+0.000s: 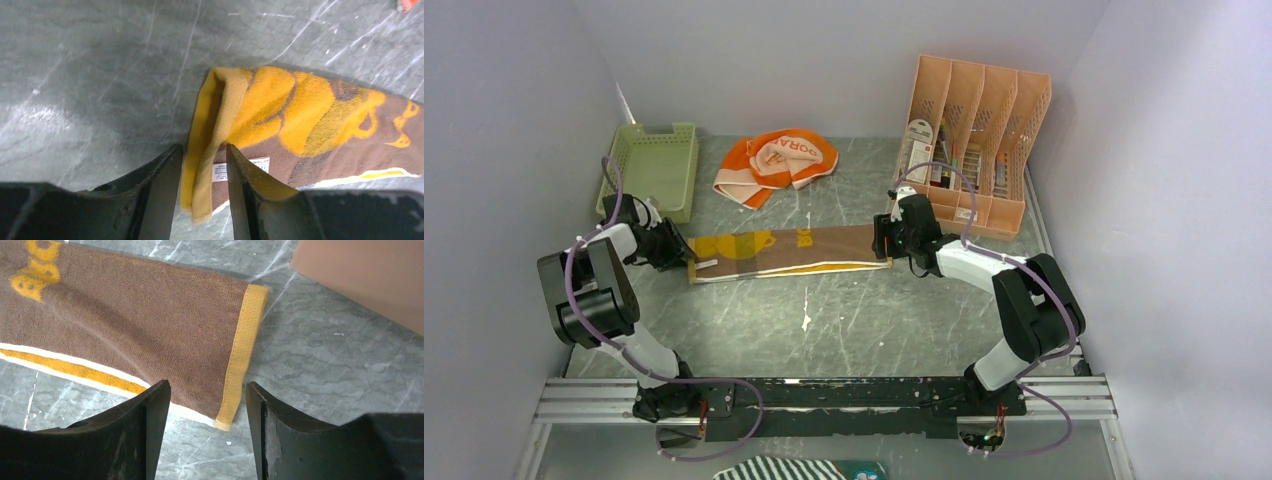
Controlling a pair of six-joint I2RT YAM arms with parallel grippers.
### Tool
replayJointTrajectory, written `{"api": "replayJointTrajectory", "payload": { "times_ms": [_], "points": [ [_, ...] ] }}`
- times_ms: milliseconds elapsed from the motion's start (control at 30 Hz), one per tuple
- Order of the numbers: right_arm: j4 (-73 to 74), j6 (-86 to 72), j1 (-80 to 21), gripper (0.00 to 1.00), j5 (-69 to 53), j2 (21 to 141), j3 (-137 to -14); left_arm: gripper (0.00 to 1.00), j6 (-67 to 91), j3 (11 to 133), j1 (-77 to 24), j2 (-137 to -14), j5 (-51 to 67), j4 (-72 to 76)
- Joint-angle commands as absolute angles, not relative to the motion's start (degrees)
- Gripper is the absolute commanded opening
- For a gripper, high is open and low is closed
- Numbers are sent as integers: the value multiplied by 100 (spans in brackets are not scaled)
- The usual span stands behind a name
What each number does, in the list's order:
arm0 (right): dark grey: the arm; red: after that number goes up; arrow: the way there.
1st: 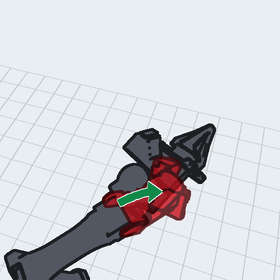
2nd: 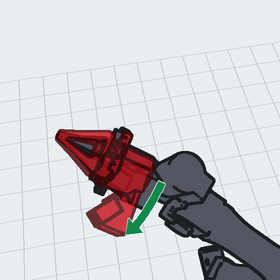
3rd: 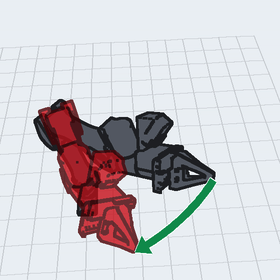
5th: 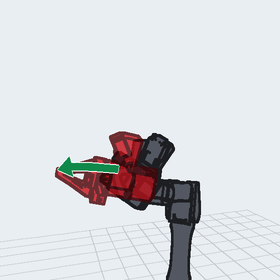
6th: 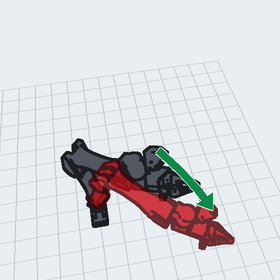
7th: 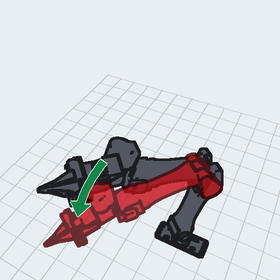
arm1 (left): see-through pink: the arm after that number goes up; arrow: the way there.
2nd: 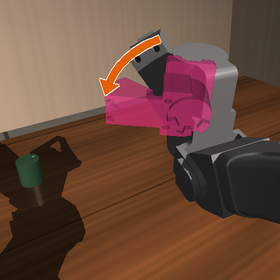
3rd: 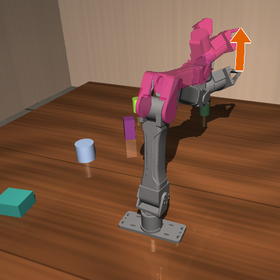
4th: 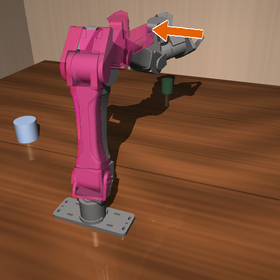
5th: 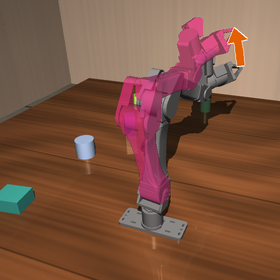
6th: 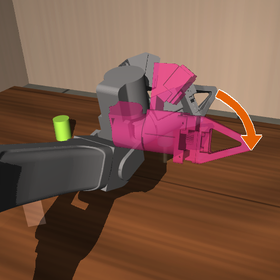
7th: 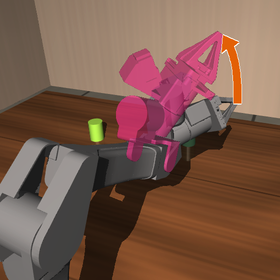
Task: Roll the towels
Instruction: Fold the towel at the center of the board.
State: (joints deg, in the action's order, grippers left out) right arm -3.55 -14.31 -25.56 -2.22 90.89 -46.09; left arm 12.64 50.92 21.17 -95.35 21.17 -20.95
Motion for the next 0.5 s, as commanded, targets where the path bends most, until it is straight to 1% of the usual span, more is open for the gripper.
{"api": "replayJointTrajectory", "payload": {
  "times_ms": [0,133,233,300,333,367,400,467],
  "points": [
    [-464,-1380,-2566,57,-276,9109,-4672,49,1225,5166,2186,-10016,2357,-2122],
    [-478,-1367,-2566,58,-252,9067,-4622,44,1315,5016,2180,-10126,2529,-2060],
    [-513,-1387,-2566,58,-262,9054,-4576,37,1302,4949,2148,-10219,2575,-2118],
    [-526,-1389,-2566,58,-264,9035,-4541,30,1284,4923,2112,-10274,2599,-2152],
    [-527,-1389,-2566,58,-269,9019,-4529,23,1283,4910,2102,-10263,2601,-2165],
    [-528,-1382,-2566,58,-266,9003,-4520,12,1290,4903,2097,-10240,2592,-2162],
    [-523,-1374,-2566,58,-272,8993,-4514,8,1292,4893,2095,-10190,2573,-2170],
    [-498,-1348,-2566,58,-239,8960,-4496,7,1328,4883,2099,-10026,2474,-2190]
  ]
}}
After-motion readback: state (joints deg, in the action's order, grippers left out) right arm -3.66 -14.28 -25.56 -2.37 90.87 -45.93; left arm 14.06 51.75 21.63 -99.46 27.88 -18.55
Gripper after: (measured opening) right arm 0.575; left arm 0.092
